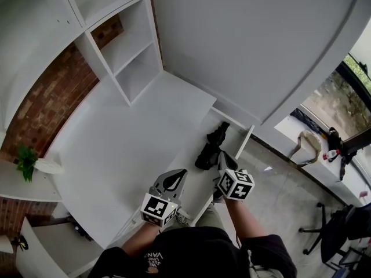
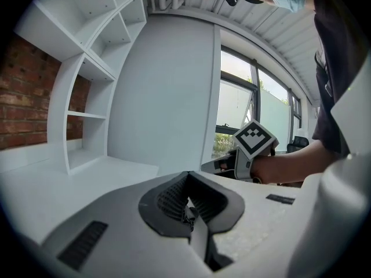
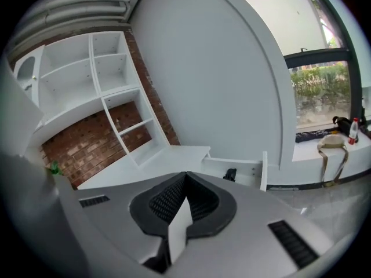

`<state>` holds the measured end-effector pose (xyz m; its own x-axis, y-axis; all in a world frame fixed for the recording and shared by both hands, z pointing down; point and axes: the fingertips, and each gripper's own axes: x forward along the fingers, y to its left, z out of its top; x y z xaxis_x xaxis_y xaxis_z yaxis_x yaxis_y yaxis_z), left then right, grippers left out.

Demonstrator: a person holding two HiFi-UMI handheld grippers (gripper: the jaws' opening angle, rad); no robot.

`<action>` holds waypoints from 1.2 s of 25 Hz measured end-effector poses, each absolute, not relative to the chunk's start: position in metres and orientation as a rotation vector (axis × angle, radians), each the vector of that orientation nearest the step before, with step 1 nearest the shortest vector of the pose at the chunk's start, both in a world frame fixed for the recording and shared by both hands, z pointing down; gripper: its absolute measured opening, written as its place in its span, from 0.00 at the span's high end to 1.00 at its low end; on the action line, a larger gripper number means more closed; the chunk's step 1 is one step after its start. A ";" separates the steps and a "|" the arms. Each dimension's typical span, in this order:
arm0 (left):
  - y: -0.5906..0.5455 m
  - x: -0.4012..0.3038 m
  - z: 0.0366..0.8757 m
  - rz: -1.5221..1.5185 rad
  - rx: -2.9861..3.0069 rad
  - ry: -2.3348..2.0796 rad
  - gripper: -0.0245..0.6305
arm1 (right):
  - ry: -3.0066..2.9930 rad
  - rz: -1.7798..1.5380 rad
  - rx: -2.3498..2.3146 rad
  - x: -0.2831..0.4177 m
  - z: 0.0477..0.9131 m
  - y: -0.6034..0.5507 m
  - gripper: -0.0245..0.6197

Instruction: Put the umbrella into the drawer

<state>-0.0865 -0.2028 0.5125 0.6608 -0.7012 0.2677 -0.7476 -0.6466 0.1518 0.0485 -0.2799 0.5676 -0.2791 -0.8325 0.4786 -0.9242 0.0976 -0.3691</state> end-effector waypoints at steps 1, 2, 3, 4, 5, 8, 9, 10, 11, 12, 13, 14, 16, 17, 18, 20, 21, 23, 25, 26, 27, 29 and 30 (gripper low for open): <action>-0.199 -0.089 0.510 0.266 2.634 -1.170 0.95 | -2.222 0.905 1.790 0.047 0.562 -0.274 0.96; -0.195 -0.092 0.508 0.263 2.638 -1.172 0.95 | -2.231 0.884 1.793 0.045 0.557 -0.268 0.96; -0.191 -0.095 0.506 0.260 2.641 -1.175 0.95 | -2.239 0.868 1.797 0.043 0.552 -0.262 0.96; -0.187 -0.099 0.504 0.257 2.643 -1.179 0.95 | -2.245 0.853 1.802 0.042 0.548 -0.255 0.96; -0.182 -0.102 0.503 0.254 2.644 -1.183 0.95 | -2.251 0.837 1.807 0.040 0.543 -0.249 0.96; -0.169 -0.113 0.499 0.244 2.643 -1.188 0.95 | -2.263 0.774 1.821 0.035 0.529 -0.228 0.96; -0.164 -0.116 0.499 0.242 2.643 -1.187 0.95 | -2.267 0.752 1.826 0.033 0.525 -0.221 0.96; -0.159 -0.120 0.498 0.239 2.645 -1.186 0.95 | -2.272 0.734 1.829 0.031 0.520 -0.214 0.96; -0.155 -0.123 0.497 0.235 2.646 -1.185 0.95 | -2.277 0.724 1.830 0.029 0.516 -0.207 0.96; -0.151 -0.126 0.496 0.231 2.647 -1.184 0.95 | -2.283 0.724 1.828 0.026 0.513 -0.200 0.96; -0.148 -0.129 0.495 0.229 2.648 -1.183 0.95 | -2.289 0.728 1.825 0.024 0.510 -0.193 0.96; -0.144 -0.131 0.494 0.227 2.650 -1.181 0.95 | -2.295 0.731 1.821 0.023 0.507 -0.187 0.96; -0.137 -0.134 0.491 0.222 2.654 -1.179 0.95 | -2.303 0.715 1.813 0.021 0.501 -0.176 0.96; -0.134 -0.136 0.490 0.217 2.654 -1.179 0.95 | -2.306 0.701 1.807 0.020 0.497 -0.170 0.96; -0.131 -0.138 0.489 0.212 2.653 -1.181 0.95 | -2.309 0.685 1.800 0.019 0.494 -0.165 0.96; -0.126 -0.141 0.487 0.202 2.648 -1.188 0.95 | -2.316 0.654 1.791 0.017 0.487 -0.156 0.96; -0.124 -0.142 0.486 0.200 2.646 -1.193 0.95 | -2.322 0.640 1.788 0.017 0.484 -0.153 0.96; -0.120 -0.143 0.483 0.200 2.645 -1.205 0.95 | -2.334 0.609 1.776 0.015 0.478 -0.148 0.96; -0.118 -0.143 0.481 0.199 2.645 -1.222 0.95 | -2.345 0.574 1.756 0.015 0.474 -0.143 0.96; -0.117 -0.143 0.481 0.198 2.643 -1.232 0.95 | -2.350 0.559 1.744 0.015 0.473 -0.142 0.96; -0.117 -0.143 0.481 0.200 2.640 -1.243 0.95 | -2.353 0.546 1.733 0.016 0.472 -0.140 0.96; -0.114 -0.141 0.480 0.207 2.630 -1.267 0.95 | -2.356 0.533 1.714 0.018 0.473 -0.136 0.96; -0.111 -0.139 0.480 0.209 2.624 -1.277 0.95 | -2.357 0.531 1.706 0.020 0.473 -0.132 0.96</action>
